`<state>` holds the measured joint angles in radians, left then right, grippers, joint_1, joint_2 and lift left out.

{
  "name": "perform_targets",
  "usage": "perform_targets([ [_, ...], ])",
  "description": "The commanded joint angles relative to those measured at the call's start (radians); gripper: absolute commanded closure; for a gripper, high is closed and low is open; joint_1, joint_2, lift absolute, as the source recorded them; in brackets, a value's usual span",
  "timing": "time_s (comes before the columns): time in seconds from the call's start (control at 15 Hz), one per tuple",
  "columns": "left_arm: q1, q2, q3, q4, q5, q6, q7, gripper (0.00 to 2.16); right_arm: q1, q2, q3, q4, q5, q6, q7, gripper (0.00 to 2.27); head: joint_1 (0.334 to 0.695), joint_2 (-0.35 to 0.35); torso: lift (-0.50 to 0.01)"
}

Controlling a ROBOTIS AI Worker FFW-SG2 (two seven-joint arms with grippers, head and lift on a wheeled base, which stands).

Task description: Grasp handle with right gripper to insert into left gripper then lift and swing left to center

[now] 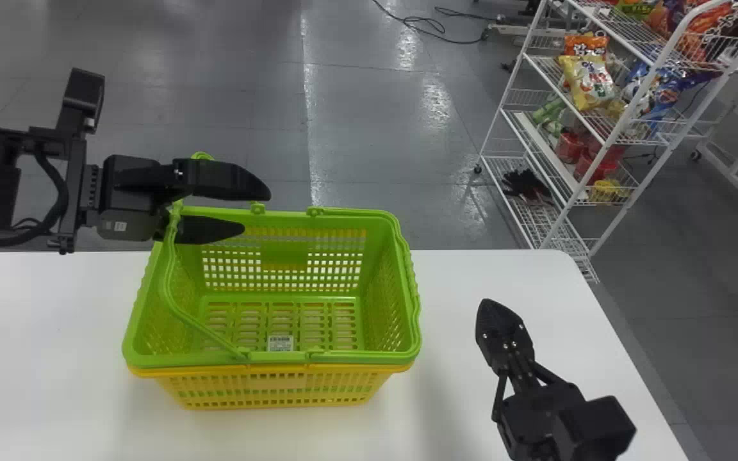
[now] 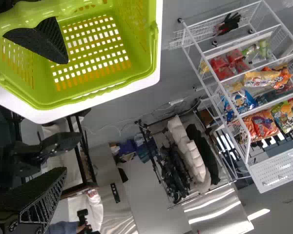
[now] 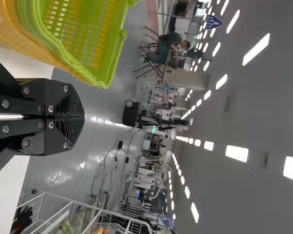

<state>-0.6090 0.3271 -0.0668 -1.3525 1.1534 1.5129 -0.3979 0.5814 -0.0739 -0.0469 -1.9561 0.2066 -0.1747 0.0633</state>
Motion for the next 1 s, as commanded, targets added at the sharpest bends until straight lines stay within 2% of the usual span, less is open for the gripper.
perform_targets([
  [0.0,-0.006,-0.008,-0.007,0.001,0.0,0.008,0.002,0.0,-0.041,-0.001,0.015,0.016,0.062,0.091,-0.008,2.25,0.695,-0.196,-0.093],
  [0.27,-0.005,-0.011,-0.01,0.001,0.011,0.011,0.004,0.0,-0.114,-0.012,0.068,0.06,0.126,0.199,-0.026,2.25,0.695,-0.197,-0.093],
  [0.93,0.022,-0.01,-0.008,0.0,0.037,0.017,-0.006,0.0,-0.235,-0.024,0.145,0.092,0.134,0.346,-0.037,2.25,0.695,-0.171,-0.093],
])
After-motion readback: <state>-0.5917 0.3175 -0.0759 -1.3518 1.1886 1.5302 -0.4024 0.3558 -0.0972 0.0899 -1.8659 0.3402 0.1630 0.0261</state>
